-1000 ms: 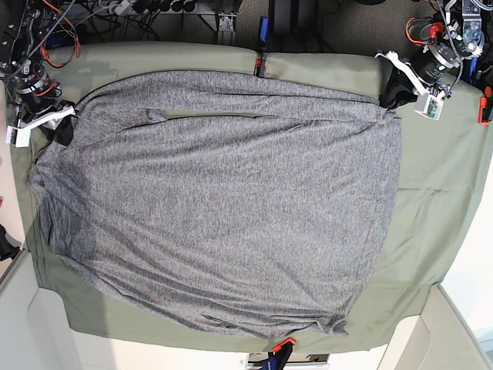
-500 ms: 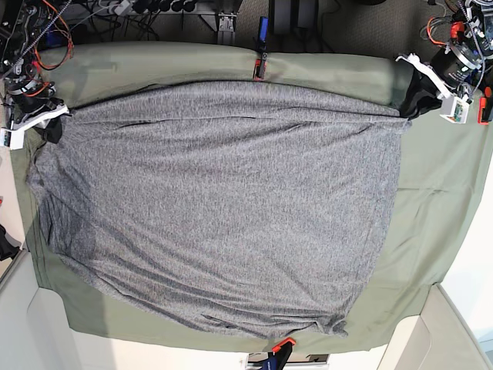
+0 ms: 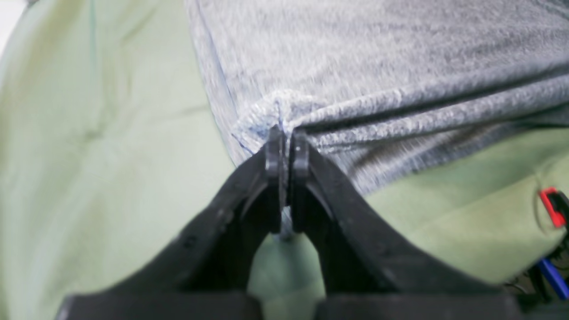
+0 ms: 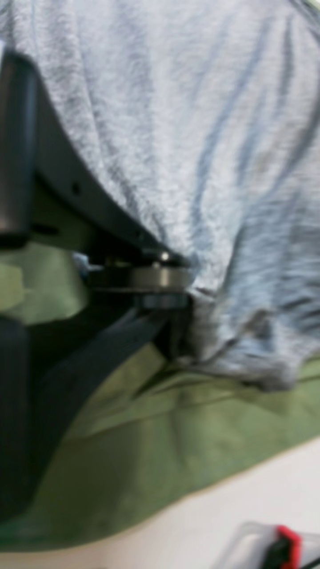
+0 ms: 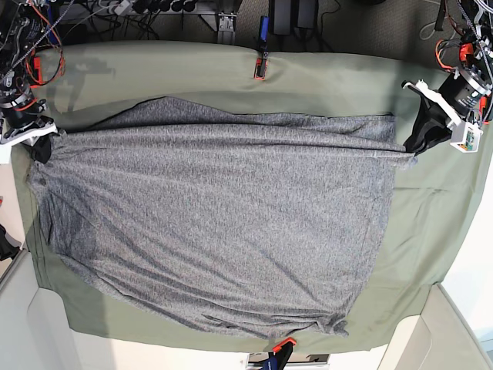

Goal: Fold the T-shirt properly
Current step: 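Close both grippers on the shoulder corners of the grey shirt, then lift the held shoulder corners slightly with both grippers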

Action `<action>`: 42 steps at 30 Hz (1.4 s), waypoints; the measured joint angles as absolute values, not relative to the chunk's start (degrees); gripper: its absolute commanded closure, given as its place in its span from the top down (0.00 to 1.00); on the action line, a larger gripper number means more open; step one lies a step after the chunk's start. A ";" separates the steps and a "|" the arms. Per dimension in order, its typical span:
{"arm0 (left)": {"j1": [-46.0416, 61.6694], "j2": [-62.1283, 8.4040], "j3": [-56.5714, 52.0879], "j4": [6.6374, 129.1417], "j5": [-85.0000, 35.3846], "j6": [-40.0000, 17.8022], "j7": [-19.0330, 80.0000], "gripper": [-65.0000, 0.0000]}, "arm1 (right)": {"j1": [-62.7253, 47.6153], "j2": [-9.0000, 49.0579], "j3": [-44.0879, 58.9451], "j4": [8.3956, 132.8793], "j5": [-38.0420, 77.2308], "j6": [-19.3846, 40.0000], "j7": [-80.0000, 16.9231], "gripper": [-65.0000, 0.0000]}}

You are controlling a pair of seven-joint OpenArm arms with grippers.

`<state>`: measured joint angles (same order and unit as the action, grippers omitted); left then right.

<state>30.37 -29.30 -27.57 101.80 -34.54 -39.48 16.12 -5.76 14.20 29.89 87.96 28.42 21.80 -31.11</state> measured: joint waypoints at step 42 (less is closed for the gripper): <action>28.58 -29.95 -22.15 99.11 -38.92 -39.53 32.23 0.42 | -2.07 10.44 37.89 80.62 36.27 25.34 -35.81 0.44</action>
